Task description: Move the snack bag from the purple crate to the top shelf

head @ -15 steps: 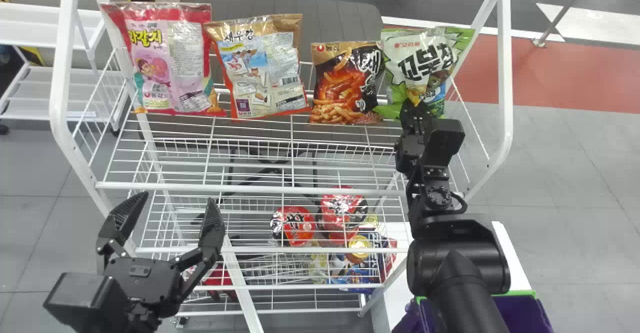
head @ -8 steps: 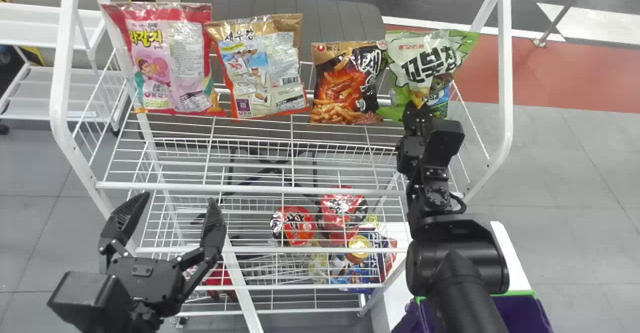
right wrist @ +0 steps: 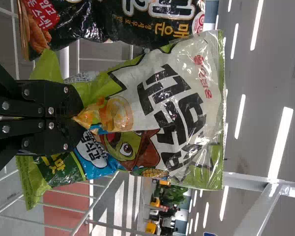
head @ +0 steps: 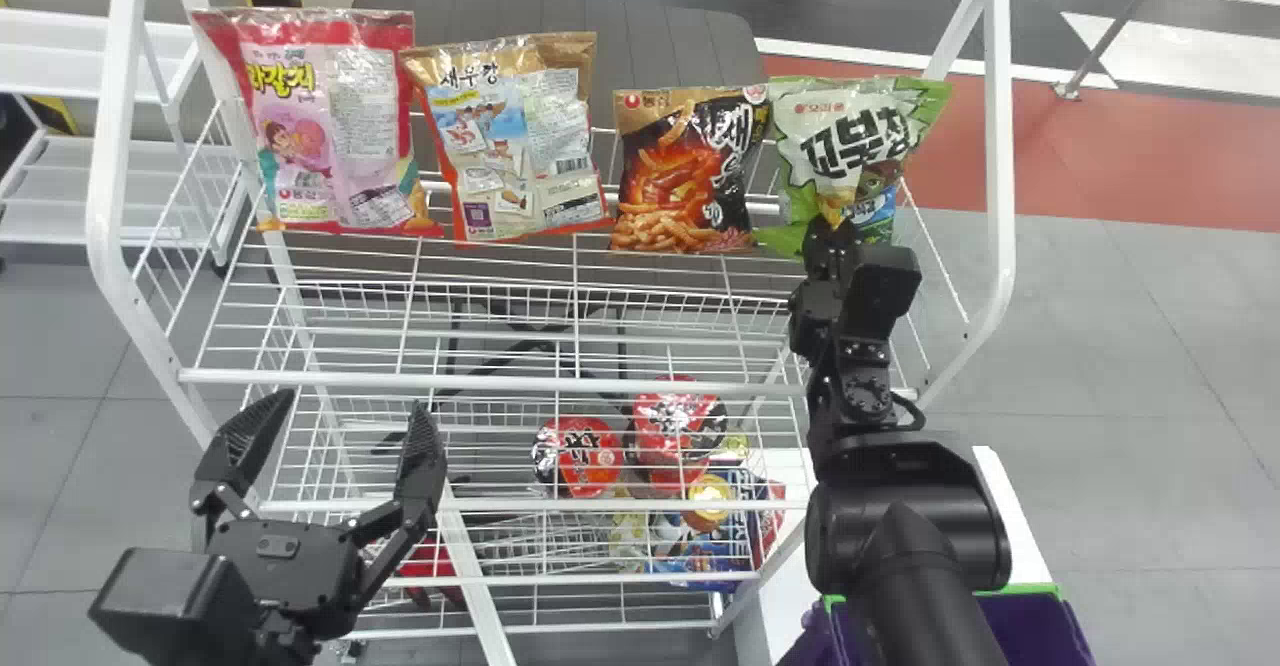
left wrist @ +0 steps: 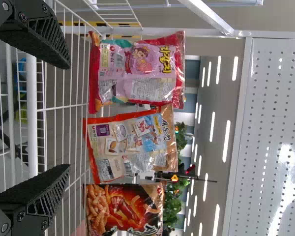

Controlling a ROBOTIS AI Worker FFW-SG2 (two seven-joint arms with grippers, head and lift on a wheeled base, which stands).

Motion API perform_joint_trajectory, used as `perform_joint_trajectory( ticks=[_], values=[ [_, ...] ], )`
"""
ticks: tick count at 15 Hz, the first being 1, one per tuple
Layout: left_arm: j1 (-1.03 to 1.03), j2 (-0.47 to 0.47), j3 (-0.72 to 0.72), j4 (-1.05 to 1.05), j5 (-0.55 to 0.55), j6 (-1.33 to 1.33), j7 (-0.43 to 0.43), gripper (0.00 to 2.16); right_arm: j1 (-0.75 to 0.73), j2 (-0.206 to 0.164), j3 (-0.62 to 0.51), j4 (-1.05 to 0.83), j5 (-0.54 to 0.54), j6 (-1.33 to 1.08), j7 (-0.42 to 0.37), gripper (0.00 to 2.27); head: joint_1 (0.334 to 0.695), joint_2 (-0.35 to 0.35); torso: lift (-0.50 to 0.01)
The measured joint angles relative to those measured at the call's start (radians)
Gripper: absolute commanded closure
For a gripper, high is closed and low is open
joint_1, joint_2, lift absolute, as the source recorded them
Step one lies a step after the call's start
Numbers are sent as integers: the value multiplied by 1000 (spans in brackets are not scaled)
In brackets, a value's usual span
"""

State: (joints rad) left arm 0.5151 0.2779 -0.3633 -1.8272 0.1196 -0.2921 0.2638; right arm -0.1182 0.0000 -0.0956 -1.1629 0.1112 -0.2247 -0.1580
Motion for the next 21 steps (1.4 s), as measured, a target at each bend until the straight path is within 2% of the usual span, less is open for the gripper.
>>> perform_joint_trajectory(
  ticks=[2, 4, 6, 21],
  values=[
    [-6, 0, -1, 6, 0, 0, 0, 103, -8, 0, -1, 16, -3, 0, 0, 1274, 695, -191, 0],
    [-11, 0, -4, 12, 1, 0, 0, 103, -10, 0, -3, 23, -5, 0, 0, 863, 695, -192, 0],
    [-13, 0, -6, 14, 2, 0, 1, 103, -10, 0, -6, 24, -5, 0, 0, 353, 695, -195, 0],
    [-10, 0, -11, 11, 1, 1, 8, 103, 30, 0, 9, -36, 16, 27, -5, 299, 695, -193, 0]
  ],
)
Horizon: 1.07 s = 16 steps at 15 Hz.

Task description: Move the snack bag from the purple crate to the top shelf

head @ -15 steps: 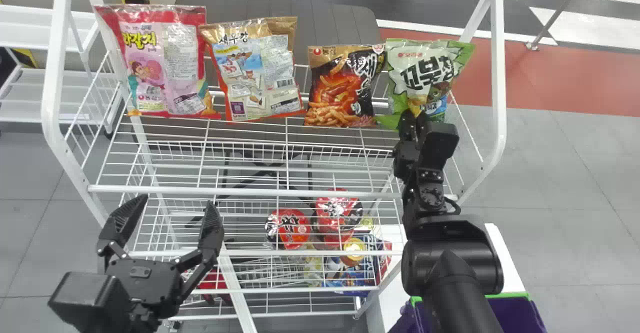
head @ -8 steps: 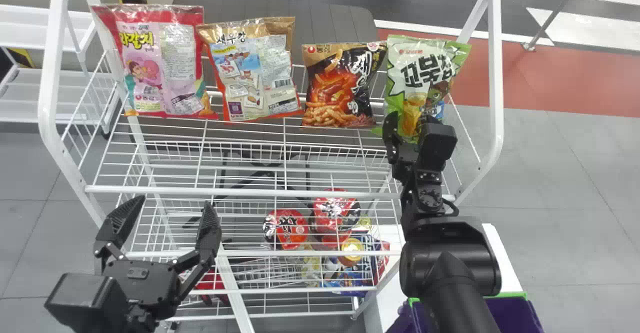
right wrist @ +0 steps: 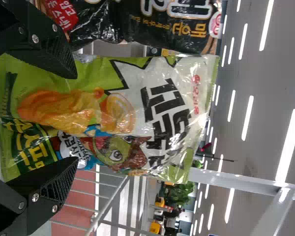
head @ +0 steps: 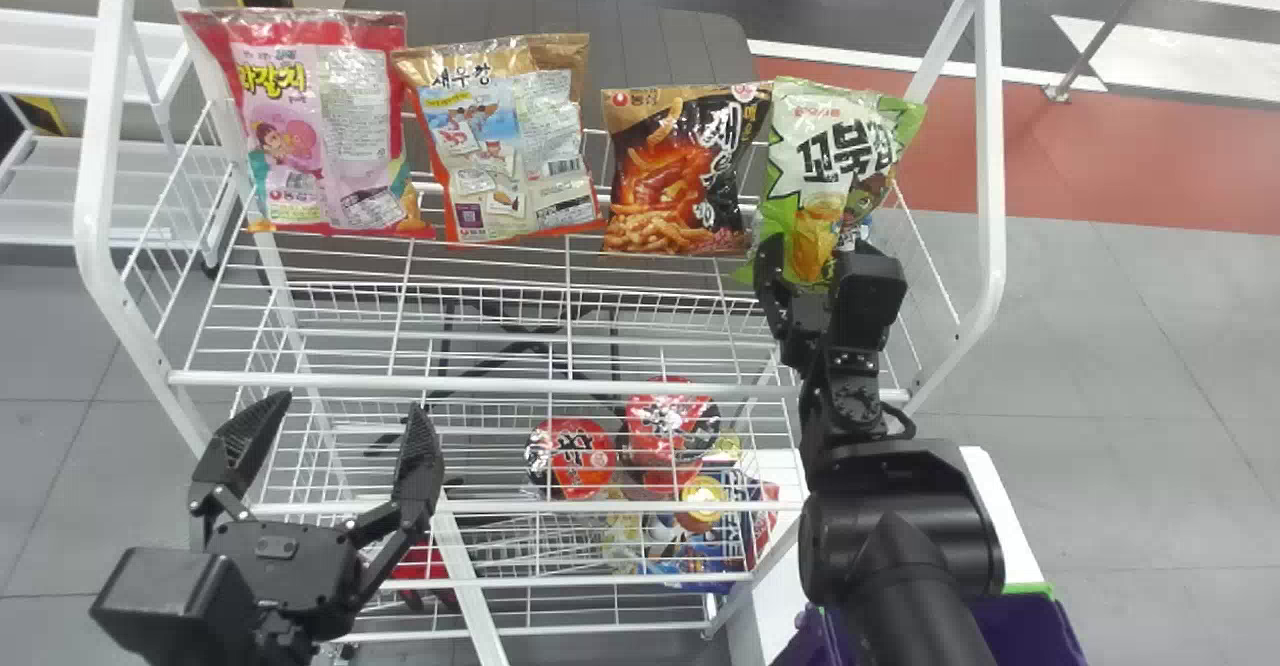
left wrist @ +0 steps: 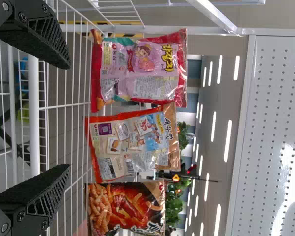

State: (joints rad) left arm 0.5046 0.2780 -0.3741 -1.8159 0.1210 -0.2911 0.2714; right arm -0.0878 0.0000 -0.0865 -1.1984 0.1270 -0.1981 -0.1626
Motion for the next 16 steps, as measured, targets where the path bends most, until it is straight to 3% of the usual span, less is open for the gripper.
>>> perform_joint_trajectory(
  ticks=[8, 13, 16],
  values=[
    [0, 0, -3, 2, -3, 2, 0, 103, 78, 0, 35, -162, 5, 59, -11, 299, 695, -181, 0],
    [0, 0, -2, 1, -4, -1, 4, 103, 221, 0, 104, -437, 4, 176, -4, 296, 695, -143, 0],
    [5, 2, 3, -7, -6, -2, 11, 103, 350, 0, 126, -610, -18, 200, 43, 296, 695, -124, 0]
  ],
)
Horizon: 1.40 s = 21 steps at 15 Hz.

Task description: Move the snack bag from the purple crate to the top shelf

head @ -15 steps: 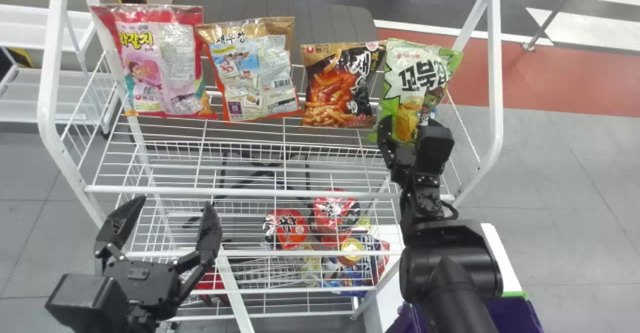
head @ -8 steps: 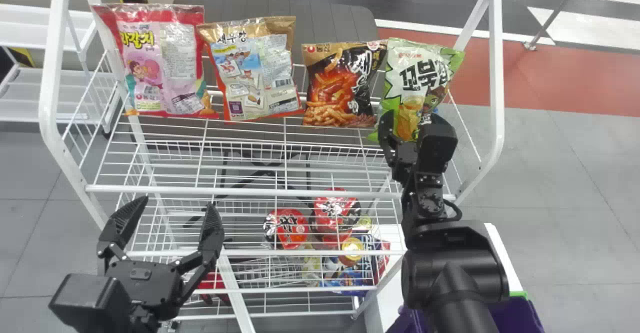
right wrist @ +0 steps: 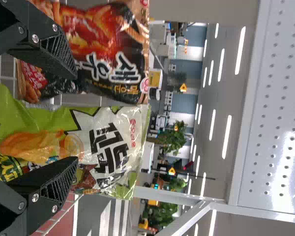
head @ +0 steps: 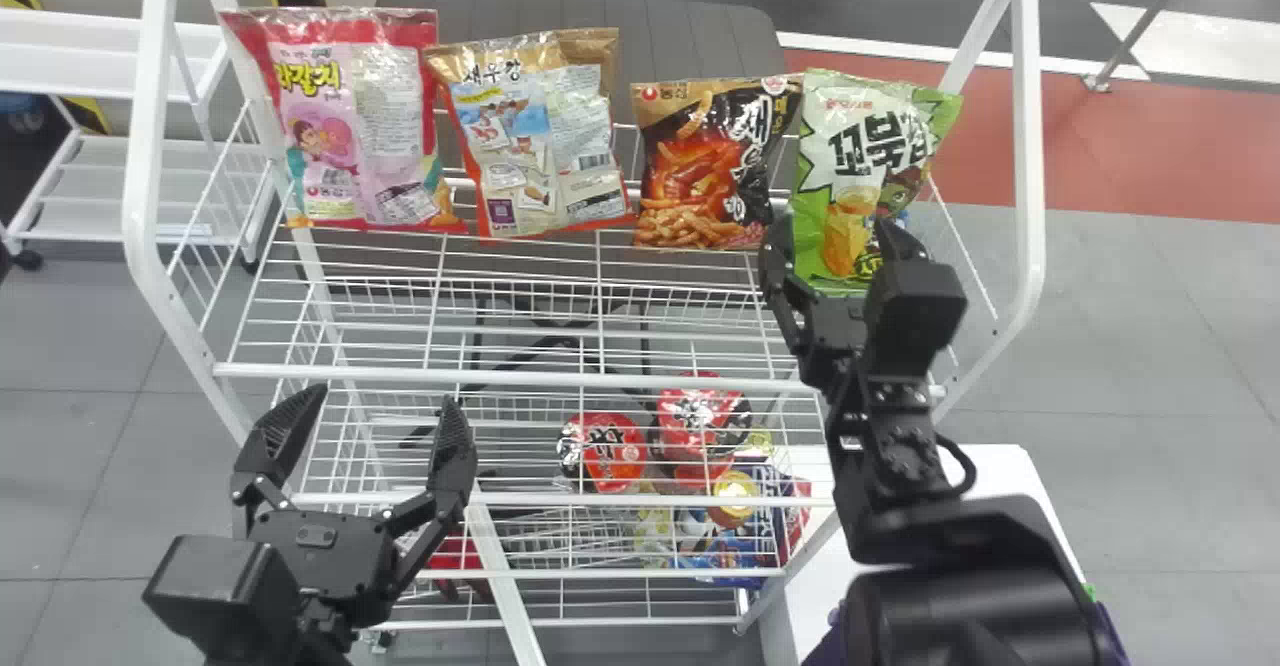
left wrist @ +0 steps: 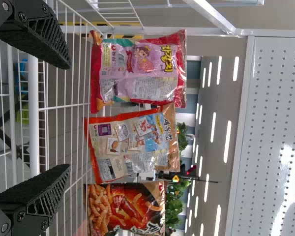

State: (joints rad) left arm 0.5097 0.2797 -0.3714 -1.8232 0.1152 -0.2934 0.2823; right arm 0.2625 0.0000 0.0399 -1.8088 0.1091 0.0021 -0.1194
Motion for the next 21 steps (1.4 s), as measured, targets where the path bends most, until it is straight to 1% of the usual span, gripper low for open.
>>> perform_joint_trajectory(
  ticks=[1, 6, 8, 11, 13, 14, 16, 17, 19, 21],
  values=[
    [3, 1, 2, -4, 0, -2, 1, 103, 54, 0, 6, -57, -9, -2, 25, 296, 695, -108, 0],
    [17, 3, 24, -32, -3, -16, 3, 103, 281, 0, 13, -249, -74, -48, 101, 296, 695, -83, 0],
    [24, 2, 47, -44, -3, -16, 3, 103, 358, -12, 13, -294, -106, -74, 117, 299, 695, -69, 0],
    [47, 1, 85, -77, -3, 6, -3, 103, 453, -57, 25, -316, -127, -133, 121, 299, 695, -39, 0],
    [58, 1, 108, -97, -3, 36, -13, 103, 486, -79, 32, -317, -144, -146, 126, 299, 695, -25, 0],
    [66, 1, 120, -109, -3, 47, -15, 103, 497, -92, 40, -318, -150, -148, 127, 299, 695, -16, 0],
    [92, 0, 147, -141, -3, 56, -15, 103, 517, -131, 66, -324, -163, -149, 127, 299, 695, 13, 0],
    [109, -1, 160, -158, -3, 56, -15, 103, 525, -148, 78, -326, -169, -151, 127, 299, 695, 42, 0],
    [139, -2, 173, -184, -7, 55, -15, 103, 537, -173, 87, -330, -186, -153, 126, 299, 695, 57, 0],
    [163, -2, 175, -202, -17, 54, -12, 103, 547, -189, 87, -335, -197, -159, 118, 299, 695, 55, 0]
  ],
)
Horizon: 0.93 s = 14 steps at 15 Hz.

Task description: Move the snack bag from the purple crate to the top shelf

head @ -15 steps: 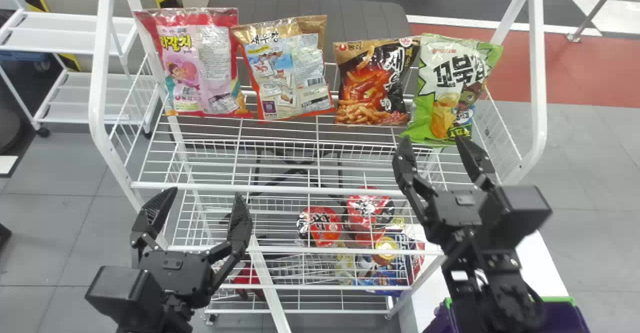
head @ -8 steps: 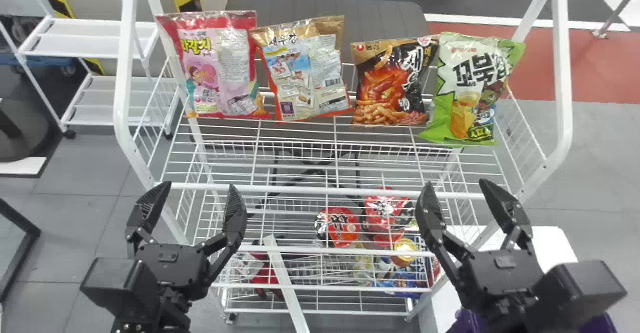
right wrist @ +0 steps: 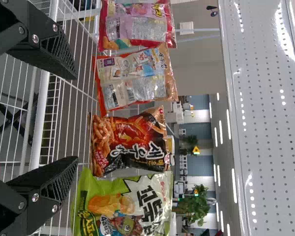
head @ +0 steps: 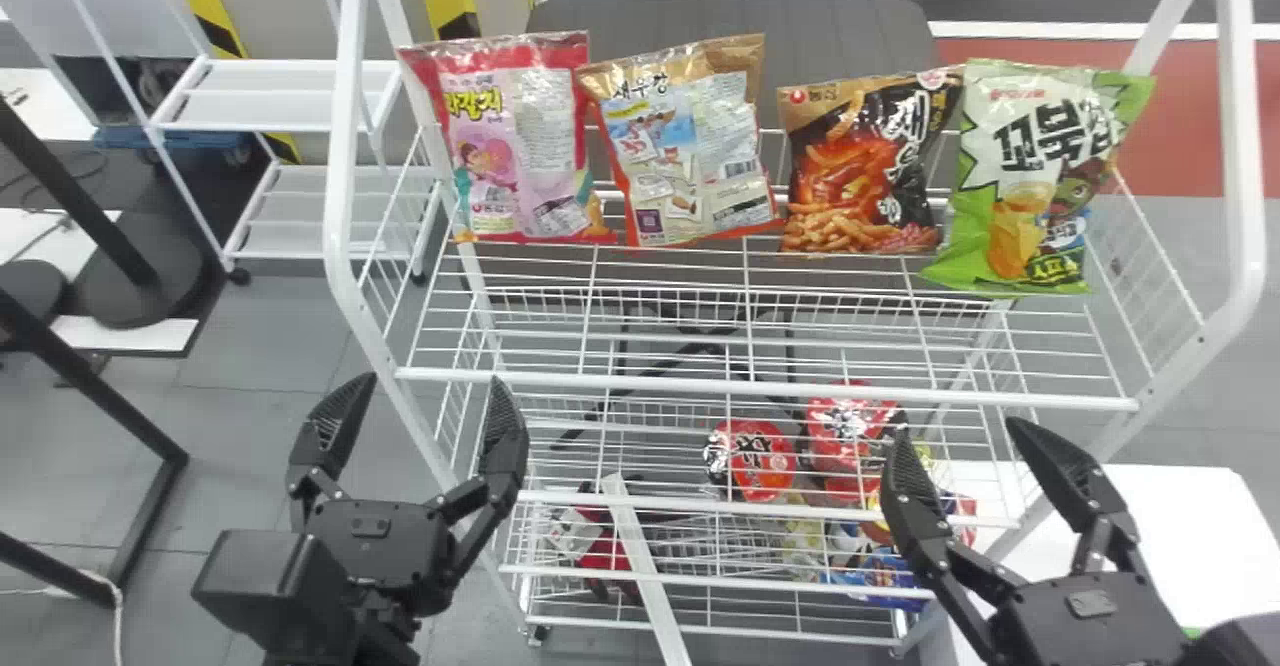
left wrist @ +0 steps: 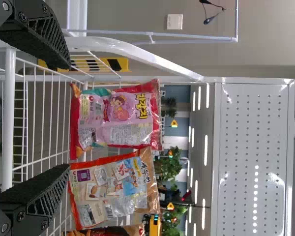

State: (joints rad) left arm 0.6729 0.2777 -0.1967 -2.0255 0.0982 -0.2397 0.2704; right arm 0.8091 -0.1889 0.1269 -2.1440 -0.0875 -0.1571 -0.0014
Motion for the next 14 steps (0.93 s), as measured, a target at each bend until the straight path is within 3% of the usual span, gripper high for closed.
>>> perform_joint_trajectory(
  ticks=[14],
  values=[
    [27, -2, -6, -23, -15, -1, 3, 103, 14, -15, -15, -16, -23, -18, -18, 299, 695, 29, 0]
  ],
)
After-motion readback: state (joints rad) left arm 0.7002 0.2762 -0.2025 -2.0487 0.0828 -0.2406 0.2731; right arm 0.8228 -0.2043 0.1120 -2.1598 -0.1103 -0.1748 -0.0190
